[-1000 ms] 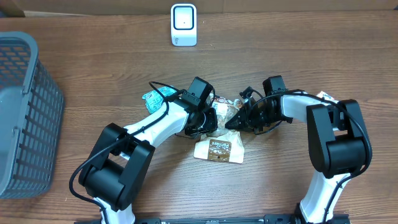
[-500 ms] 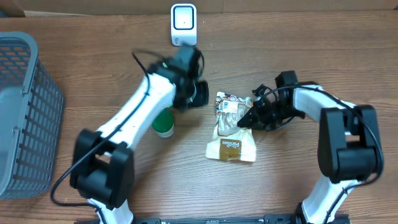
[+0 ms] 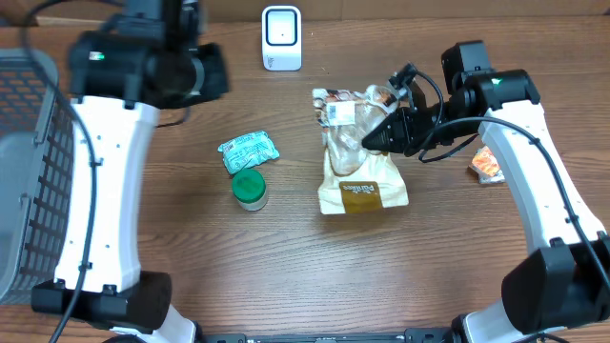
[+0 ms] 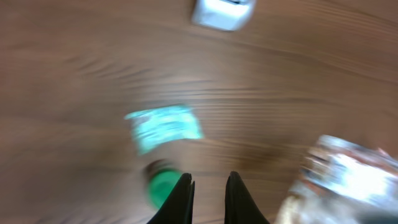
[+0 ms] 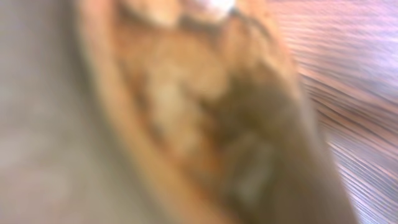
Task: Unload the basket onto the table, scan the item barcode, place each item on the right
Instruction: 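Release the left gripper and lift the mushroom bag with the right gripper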
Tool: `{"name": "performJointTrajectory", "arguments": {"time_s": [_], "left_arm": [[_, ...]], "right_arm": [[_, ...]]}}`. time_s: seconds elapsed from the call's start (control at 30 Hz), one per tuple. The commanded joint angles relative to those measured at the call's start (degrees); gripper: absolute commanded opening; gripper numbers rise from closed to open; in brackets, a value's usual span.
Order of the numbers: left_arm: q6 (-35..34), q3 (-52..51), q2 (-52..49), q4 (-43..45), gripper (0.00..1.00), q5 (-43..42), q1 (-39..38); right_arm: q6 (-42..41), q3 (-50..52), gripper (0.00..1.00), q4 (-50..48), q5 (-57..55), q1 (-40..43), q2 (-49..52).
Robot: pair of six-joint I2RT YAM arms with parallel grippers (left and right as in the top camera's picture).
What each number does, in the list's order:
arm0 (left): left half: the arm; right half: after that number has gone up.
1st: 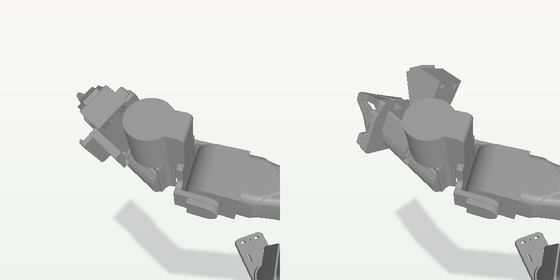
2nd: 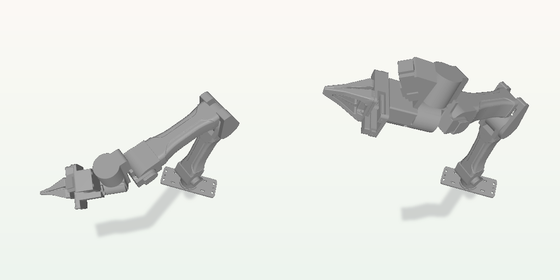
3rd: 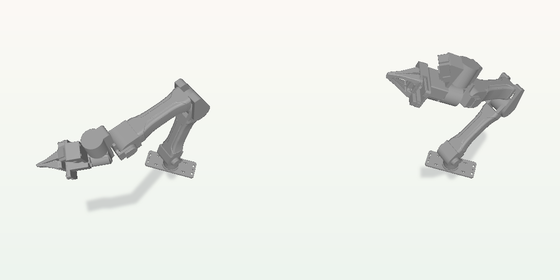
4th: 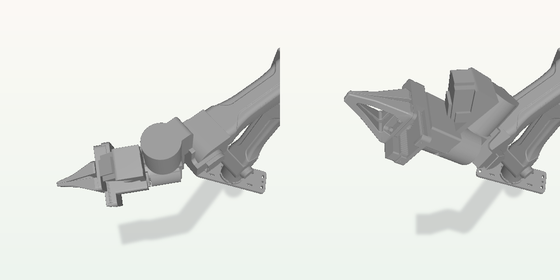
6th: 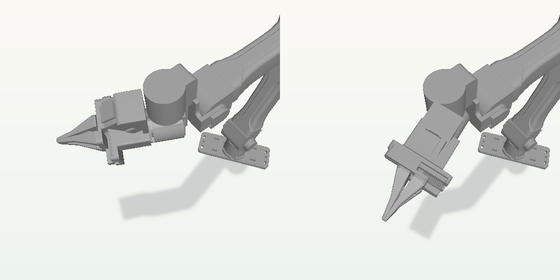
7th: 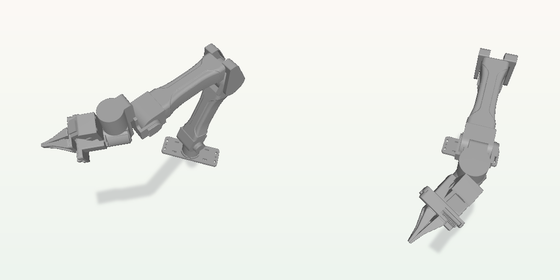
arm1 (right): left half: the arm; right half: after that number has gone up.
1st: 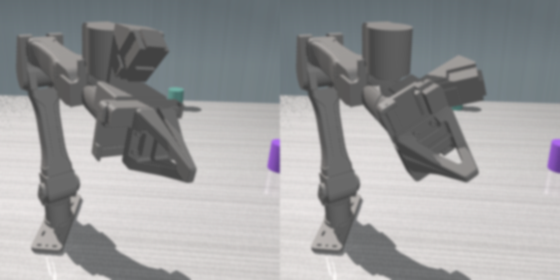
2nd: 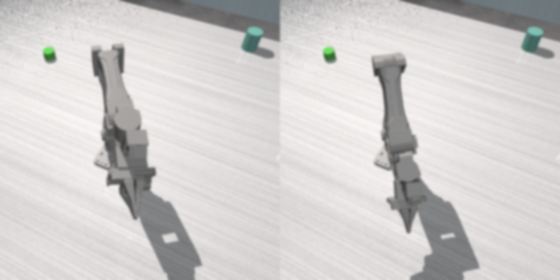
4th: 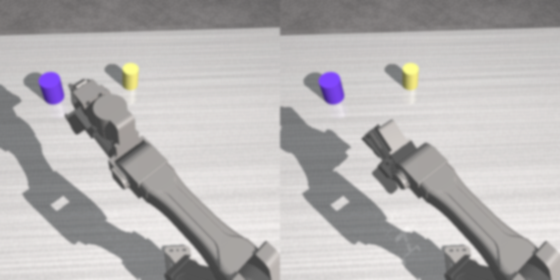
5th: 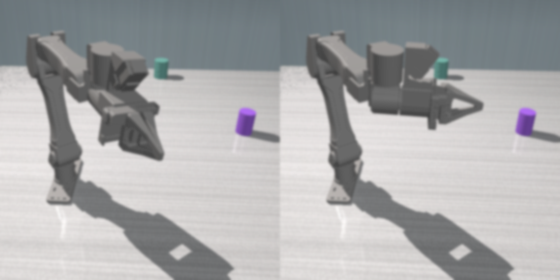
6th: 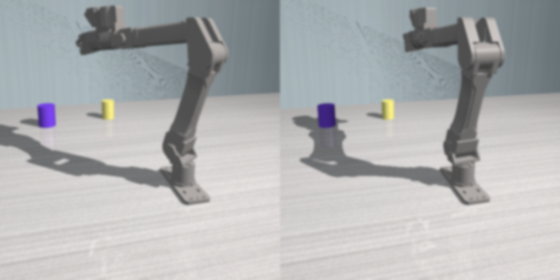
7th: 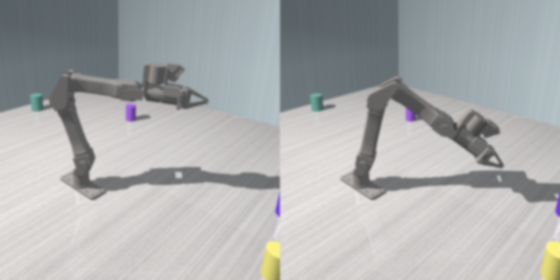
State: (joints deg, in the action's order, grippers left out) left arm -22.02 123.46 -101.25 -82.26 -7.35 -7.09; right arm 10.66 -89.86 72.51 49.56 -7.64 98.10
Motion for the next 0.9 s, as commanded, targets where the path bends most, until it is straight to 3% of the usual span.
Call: {"name": "performJointTrajectory", "arguments": {"time_s": [0.0, 0.17, 0.3, 0.4, 0.43, 0.47, 0.67, 0.87], "left_arm": [[1.46, 0.42, -0.33, -2.93, 0.1, 4.74, 5.33], [3.85, 0.42, -0.31, -5.6, 0.15, 6.29, 12.92], [8.83, 0.42, -0.31, -6.03, 0.24, 6.27, 16.37], [11.8, 0.42, -0.33, -6.27, 0.5, 6.32, 16.85], [11.98, 0.42, -0.33, -6.25, 0.79, 6.34, 16.83], [11.96, 0.42, -0.33, -6.25, 1.0, 6.32, 16.83], [11.96, 0.42, -0.33, -6.21, 1.0, 6.32, 16.83], [11.96, 0.42, -0.33, -6.21, 1.0, 6.32, 16.79]], "right_arm": [[3.52, -2.08, 0.04, 0.07, 9.44, -0.39, -2.4], [4.63, -2.14, 0.04, 0.15, 16.06, -0.42, -3.13], [4.66, -2.14, 0.04, 0.5, 16.13, -0.46, -3.13], [4.63, -2.14, 0.04, 0.46, 16.13, -0.46, -3.13], [4.59, -2.16, 0.04, 0.39, 16.15, -0.46, -3.13], [4.44, -2.16, 0.04, 0.26, 16.33, -0.46, -3.15], [1.33, -5.35, 0.04, 0.02, 14.97, -0.46, -3.17], [-9.14, -16.72, 0.04, -2.64, -0.74, -1.29, -3.17]]}}
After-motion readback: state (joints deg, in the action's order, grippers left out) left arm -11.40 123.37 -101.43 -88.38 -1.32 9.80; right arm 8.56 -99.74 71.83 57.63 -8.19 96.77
